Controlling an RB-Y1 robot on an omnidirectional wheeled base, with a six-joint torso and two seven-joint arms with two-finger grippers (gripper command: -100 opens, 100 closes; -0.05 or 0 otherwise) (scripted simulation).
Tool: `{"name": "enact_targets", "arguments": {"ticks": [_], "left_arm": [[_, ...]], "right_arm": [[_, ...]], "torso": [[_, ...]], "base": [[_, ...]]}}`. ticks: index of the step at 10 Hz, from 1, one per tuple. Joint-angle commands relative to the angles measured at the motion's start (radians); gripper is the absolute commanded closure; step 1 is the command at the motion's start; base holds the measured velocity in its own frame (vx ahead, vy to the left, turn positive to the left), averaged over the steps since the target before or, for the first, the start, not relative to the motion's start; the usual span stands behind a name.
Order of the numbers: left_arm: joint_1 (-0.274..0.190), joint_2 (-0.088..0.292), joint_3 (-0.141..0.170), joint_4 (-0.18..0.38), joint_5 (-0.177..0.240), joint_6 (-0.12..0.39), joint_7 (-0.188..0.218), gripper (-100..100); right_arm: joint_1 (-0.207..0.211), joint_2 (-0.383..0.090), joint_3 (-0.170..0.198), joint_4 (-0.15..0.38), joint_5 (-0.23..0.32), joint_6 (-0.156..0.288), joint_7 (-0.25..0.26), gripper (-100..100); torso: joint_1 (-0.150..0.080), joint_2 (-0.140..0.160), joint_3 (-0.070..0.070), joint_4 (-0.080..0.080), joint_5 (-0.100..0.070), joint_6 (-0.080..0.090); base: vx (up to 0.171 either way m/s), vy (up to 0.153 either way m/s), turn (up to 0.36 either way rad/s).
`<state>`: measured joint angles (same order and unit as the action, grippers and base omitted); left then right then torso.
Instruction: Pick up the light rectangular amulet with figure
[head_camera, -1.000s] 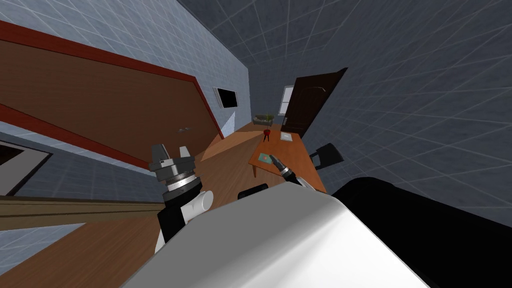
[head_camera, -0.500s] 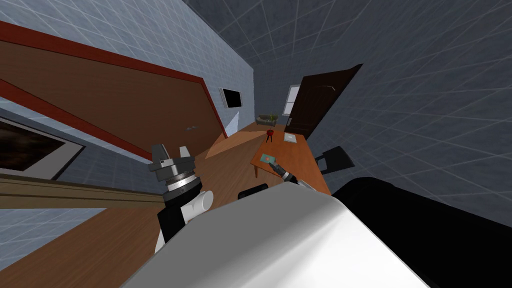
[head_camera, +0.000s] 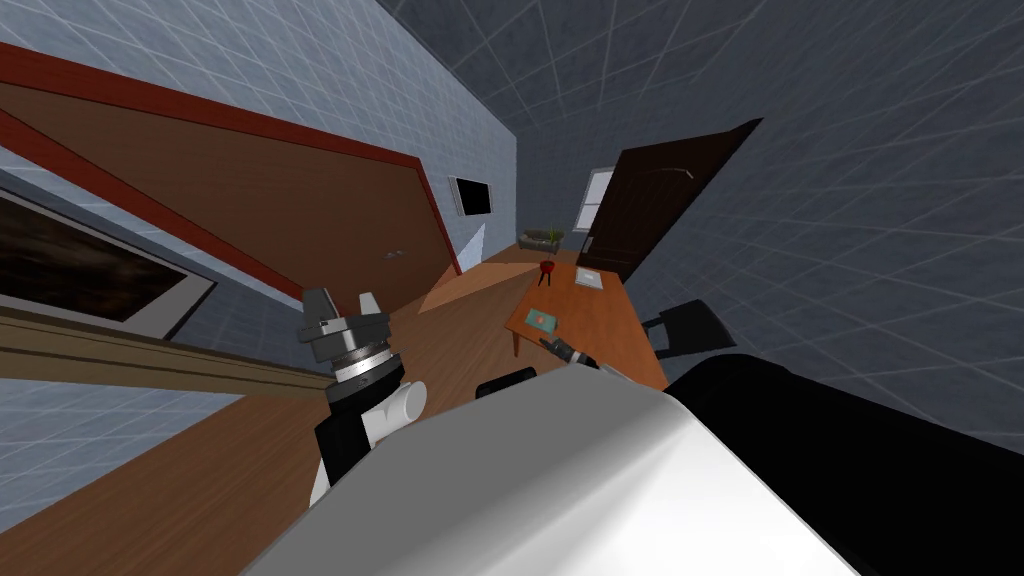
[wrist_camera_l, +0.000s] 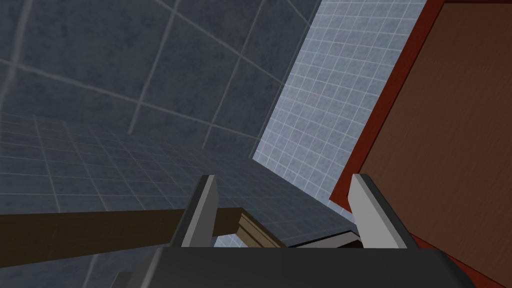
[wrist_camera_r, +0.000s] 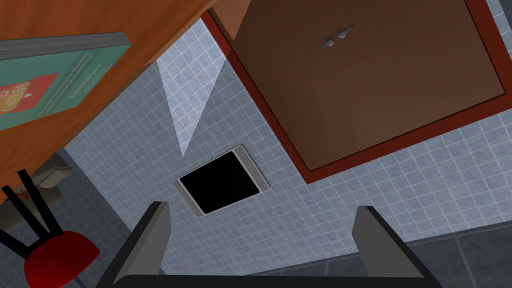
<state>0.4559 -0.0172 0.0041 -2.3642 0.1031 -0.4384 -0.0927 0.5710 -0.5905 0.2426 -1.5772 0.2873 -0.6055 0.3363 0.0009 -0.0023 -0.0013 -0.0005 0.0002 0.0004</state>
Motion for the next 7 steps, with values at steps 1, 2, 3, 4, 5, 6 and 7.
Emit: {"name": "enact_targets", "arguments": {"ticks": [1, 2, 3, 4, 5, 6, 7], "left_arm": [[0.000, 0.000, 0.000, 0.000, 0.000, 0.000, 0.000, 0], [0.000, 0.000, 0.000, 0.000, 0.000, 0.000, 0.000, 0], [0.000, 0.000, 0.000, 0.000, 0.000, 0.000, 0.000, 0], [0.000, 0.000, 0.000, 0.000, 0.000, 0.000, 0.000, 0], [0.000, 0.000, 0.000, 0.000, 0.000, 0.000, 0.000, 0], [0.000, 0.000, 0.000, 0.000, 0.000, 0.000, 0.000, 0], [0.000, 0.000, 0.000, 0.000, 0.000, 0.000, 0.000, 0]], "right_arm": [[0.001, -0.045, 0.024, 0.050, 0.028, -0.009, 0.017, -100], [0.001, -0.045, 0.024, 0.072, 0.028, -0.009, 0.017, -100], [-0.007, -0.083, 0.047, 0.102, 0.054, -0.014, 0.030, -100], [-0.007, -0.083, 0.047, 0.133, 0.054, -0.014, 0.030, -100], [-0.016, -0.119, 0.070, 0.181, 0.079, -0.019, 0.043, -100], [-0.016, -0.122, 0.070, 0.195, 0.079, -0.019, 0.043, -100], [-0.026, -0.160, 0.093, 0.221, 0.105, -0.025, 0.056, -100]], "torso": [[0.000, 0.000, 0.000, 0.000, 0.000, 0.000], [0.000, 0.000, 0.000, 0.000, 0.000, 0.000], [0.000, 0.000, 0.000, 0.000, 0.000, 0.000], [0.001, -0.001, 0.000, 0.000, 0.000, -0.001], [0.001, 0.000, 0.000, 0.000, 0.000, 0.000], [0.001, -0.001, -0.001, 0.000, 0.000, -0.001], [0.001, -0.001, -0.001, 0.000, 0.000, 0.000]], "base": [[0.035, 0.019, 0.148], [0.034, 0.013, 0.080], [0.032, 0.026, 0.170], [0.031, 0.024, 0.097], [0.048, 0.030, 0.206], [0.044, 0.023, 0.084], [0.047, 0.031, 0.161]]}}
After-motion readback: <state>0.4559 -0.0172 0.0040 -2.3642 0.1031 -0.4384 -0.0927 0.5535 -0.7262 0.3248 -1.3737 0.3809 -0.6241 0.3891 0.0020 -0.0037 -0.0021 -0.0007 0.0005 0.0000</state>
